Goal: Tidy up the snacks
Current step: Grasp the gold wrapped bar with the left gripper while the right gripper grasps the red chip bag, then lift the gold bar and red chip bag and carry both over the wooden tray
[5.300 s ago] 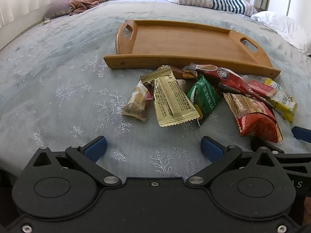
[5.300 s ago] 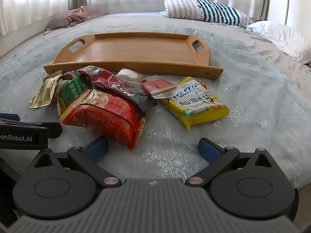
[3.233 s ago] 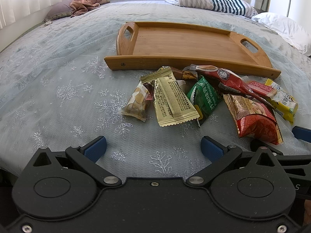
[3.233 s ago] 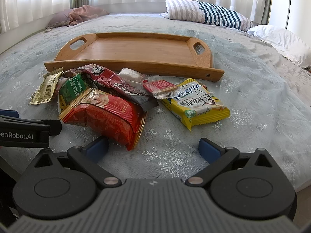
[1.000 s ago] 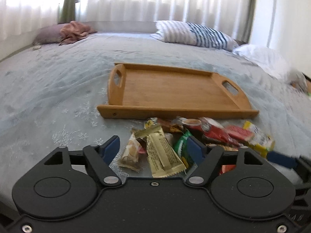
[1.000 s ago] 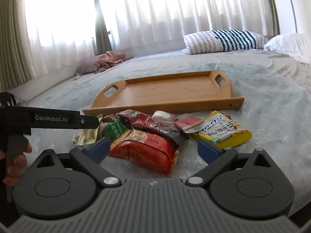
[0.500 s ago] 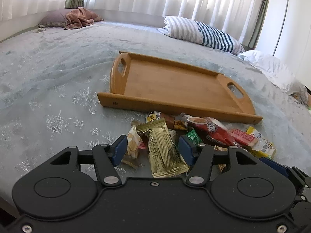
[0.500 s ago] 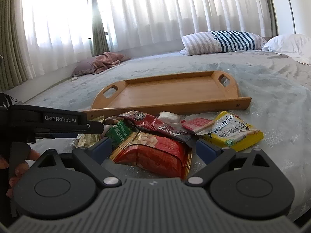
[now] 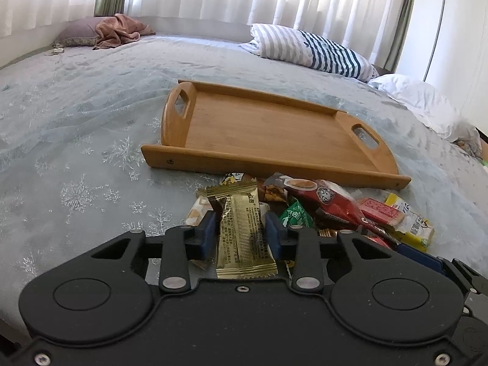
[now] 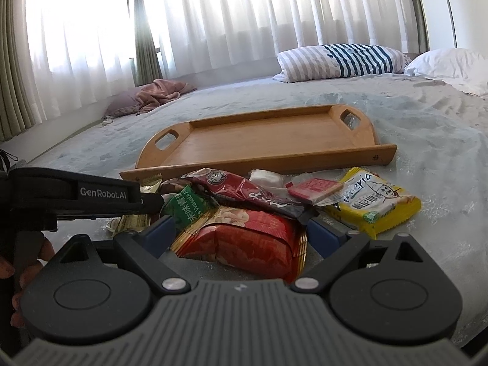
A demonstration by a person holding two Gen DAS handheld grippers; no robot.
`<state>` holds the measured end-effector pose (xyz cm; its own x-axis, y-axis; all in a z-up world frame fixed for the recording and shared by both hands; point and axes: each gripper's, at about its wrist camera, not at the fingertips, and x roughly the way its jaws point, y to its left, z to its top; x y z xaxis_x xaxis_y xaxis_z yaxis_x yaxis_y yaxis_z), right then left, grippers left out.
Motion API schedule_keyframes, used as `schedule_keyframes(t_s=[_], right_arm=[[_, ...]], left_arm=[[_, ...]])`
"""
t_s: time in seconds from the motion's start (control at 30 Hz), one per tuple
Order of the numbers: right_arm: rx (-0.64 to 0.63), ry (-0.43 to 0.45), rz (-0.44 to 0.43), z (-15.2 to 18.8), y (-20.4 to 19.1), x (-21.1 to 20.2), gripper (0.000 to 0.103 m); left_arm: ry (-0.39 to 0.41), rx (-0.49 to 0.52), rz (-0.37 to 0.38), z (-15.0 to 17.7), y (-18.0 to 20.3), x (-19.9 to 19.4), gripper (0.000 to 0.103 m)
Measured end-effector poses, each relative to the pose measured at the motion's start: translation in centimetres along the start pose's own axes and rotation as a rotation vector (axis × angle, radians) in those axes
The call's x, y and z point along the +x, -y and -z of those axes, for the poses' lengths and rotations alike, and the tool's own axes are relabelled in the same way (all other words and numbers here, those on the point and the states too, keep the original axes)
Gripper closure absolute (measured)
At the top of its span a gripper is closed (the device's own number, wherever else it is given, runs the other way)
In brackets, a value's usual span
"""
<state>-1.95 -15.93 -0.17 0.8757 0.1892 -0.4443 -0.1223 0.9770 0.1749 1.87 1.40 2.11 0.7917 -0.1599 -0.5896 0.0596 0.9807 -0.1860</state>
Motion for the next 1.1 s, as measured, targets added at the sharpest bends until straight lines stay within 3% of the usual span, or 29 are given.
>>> schedule_keyframes(t_s=[0.4,0.7,1.1], right_arm=[[-0.004,-0.036,0.008,0.3,-0.5,0.5,0.002],[-0.015,-0.032,0.008,0.0,-0.5,0.0,0.023],[-0.022,-0.022,-0.023,-0.3,-0.7,-1.5,0.027]], left_arm=[[0.019,0.040,-0.010,0.0,0.4,-0.8,0.072],[0.044,0.085,-0.031,0.0,0.6,-1.6,0.072],[0.054,0.068,-0.023,-0.4,0.1,-2.4,0.072]])
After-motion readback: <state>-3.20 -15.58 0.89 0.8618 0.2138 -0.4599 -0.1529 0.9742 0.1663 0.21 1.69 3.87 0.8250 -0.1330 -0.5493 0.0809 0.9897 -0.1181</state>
